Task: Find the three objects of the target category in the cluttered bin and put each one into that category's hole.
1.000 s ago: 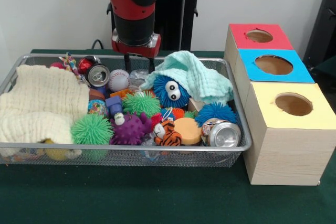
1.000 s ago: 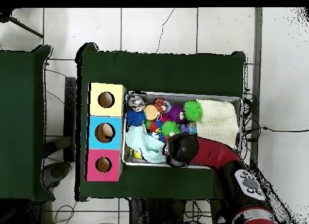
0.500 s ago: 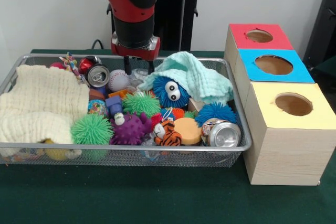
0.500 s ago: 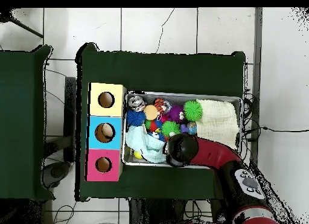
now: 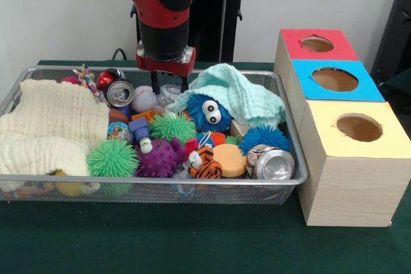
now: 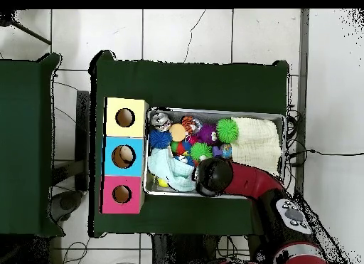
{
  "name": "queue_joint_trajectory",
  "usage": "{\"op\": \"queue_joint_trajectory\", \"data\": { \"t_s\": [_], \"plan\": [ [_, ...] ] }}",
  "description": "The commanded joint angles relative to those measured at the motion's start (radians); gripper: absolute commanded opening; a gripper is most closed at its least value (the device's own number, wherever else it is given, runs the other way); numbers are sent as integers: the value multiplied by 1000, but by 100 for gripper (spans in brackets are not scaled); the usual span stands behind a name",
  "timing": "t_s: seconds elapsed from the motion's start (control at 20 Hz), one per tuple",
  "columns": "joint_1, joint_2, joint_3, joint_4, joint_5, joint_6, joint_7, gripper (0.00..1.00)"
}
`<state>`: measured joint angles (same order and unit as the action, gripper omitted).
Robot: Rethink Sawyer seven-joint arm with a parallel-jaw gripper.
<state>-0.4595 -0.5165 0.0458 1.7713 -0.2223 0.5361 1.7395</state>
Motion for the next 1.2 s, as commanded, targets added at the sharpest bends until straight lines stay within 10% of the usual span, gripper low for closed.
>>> {"op": "queue_joint_trajectory", "data": {
  "t_s": [0.05, 1.2],
  "plan": [
    [-38, 155, 78, -67, -94, -244, 26, 100],
    [-72, 123, 128, -178, -165, -40, -130, 100]
  ]
}}
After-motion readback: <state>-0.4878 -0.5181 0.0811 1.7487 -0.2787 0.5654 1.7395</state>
